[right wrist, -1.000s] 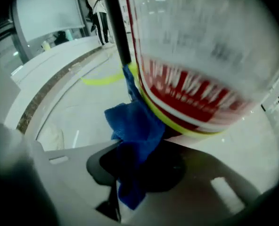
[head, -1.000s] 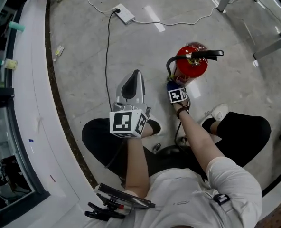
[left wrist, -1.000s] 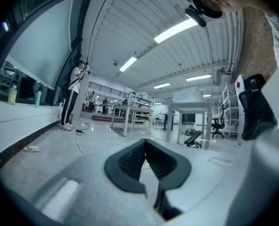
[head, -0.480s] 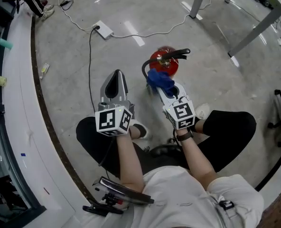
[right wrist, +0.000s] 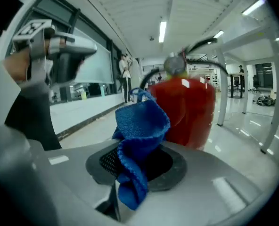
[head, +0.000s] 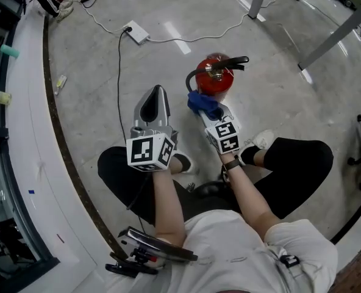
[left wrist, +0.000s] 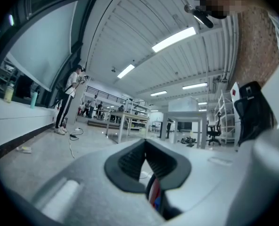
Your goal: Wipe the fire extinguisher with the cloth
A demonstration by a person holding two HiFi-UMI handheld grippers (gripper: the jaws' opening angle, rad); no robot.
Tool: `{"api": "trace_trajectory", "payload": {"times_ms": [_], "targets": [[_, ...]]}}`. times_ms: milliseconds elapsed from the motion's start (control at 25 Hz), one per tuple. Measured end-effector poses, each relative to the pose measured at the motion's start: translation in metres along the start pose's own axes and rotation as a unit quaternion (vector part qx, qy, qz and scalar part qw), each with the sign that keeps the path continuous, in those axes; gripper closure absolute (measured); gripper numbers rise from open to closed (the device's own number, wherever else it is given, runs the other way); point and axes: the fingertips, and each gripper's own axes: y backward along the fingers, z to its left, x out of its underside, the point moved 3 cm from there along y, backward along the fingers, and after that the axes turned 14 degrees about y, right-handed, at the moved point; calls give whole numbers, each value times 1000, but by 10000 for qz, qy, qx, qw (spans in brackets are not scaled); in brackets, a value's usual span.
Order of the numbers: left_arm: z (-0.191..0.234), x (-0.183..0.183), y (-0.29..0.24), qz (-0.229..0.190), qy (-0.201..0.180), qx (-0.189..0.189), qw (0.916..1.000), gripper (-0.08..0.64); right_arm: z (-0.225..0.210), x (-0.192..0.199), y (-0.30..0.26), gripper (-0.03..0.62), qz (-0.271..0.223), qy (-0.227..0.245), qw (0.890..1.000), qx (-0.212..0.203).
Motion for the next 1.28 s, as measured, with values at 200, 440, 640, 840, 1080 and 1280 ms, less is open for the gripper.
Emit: {"api": "trace_trajectory", "payload": {"times_ms": [200,440,640,840,1080,1280], "targets": [[14,10,0,150,-17,-129,9998,560,0,125,-49,489,1383,536,9889,2],[26,23,-7,339,-66,-273,9990,560,21,209,-91,491,2380,1423,9594,-519],[19,34,-10,483,24,-187,9987,560,20,266,-109,491,3190,897,9409,-698],[6,35,-15,430,-91,-43,9990,560,9,266,-112,494,3223,557,9393,-1035],[-5,34,-19,433,-124,54,9990,560,10,170,-48,489,1581,-461,9832,-791],[-21,14,-21,246,-209,189,9993,560,-3,22,23,486,-240,-469,9976,-441]]}}
